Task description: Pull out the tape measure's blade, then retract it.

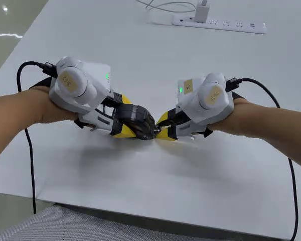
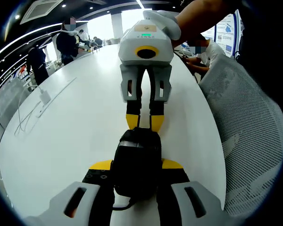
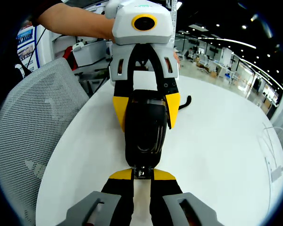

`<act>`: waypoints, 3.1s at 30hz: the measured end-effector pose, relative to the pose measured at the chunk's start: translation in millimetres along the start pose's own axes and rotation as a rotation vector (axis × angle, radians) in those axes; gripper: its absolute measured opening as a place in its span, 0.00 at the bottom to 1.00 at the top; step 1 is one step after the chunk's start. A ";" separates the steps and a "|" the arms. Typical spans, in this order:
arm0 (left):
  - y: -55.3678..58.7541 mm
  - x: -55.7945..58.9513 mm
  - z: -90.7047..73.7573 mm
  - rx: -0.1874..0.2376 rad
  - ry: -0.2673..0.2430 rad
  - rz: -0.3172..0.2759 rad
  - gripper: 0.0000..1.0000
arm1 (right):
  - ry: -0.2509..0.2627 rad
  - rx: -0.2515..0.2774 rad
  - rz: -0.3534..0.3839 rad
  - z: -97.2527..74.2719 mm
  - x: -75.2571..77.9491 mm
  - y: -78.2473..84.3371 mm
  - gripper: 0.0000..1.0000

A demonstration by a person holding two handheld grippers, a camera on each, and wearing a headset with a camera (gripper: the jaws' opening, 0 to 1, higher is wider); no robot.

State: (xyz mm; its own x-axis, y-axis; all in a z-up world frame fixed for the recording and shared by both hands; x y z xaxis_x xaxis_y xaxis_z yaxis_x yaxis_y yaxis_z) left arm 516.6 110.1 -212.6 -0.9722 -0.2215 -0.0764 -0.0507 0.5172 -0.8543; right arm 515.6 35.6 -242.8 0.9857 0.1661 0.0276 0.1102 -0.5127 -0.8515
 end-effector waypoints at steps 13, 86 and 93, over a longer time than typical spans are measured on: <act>-0.2 -0.1 0.3 -0.003 0.001 0.002 0.28 | -0.001 0.005 0.003 -0.7 -0.5 -0.1 0.08; -0.2 -0.3 2.7 0.010 0.003 -0.001 0.28 | 0.032 0.012 0.040 -40.6 -2.7 23.0 0.08; -0.4 -0.1 2.6 0.013 0.001 -0.003 0.28 | 0.034 0.012 0.041 -46.2 -3.2 24.8 0.08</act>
State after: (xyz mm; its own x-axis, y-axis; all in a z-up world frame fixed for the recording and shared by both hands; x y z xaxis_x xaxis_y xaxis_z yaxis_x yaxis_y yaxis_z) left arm 517.3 107.7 -213.6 -0.9723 -0.2222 -0.0728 -0.0512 0.5060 -0.8610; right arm 521.0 -16.6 -239.8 0.9931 0.1167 0.0101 0.0685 -0.5080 -0.8586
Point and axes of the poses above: the centre of the closed fingertips' face, and the gripper's own axes: z roughly forward along the fingers, x roughly to its right, y roughly out of its underside, the point moved 3 cm from there along -z, roughly backward along the fingers, and after that the axes turned 15 degrees about x, right-handed, at the moved point
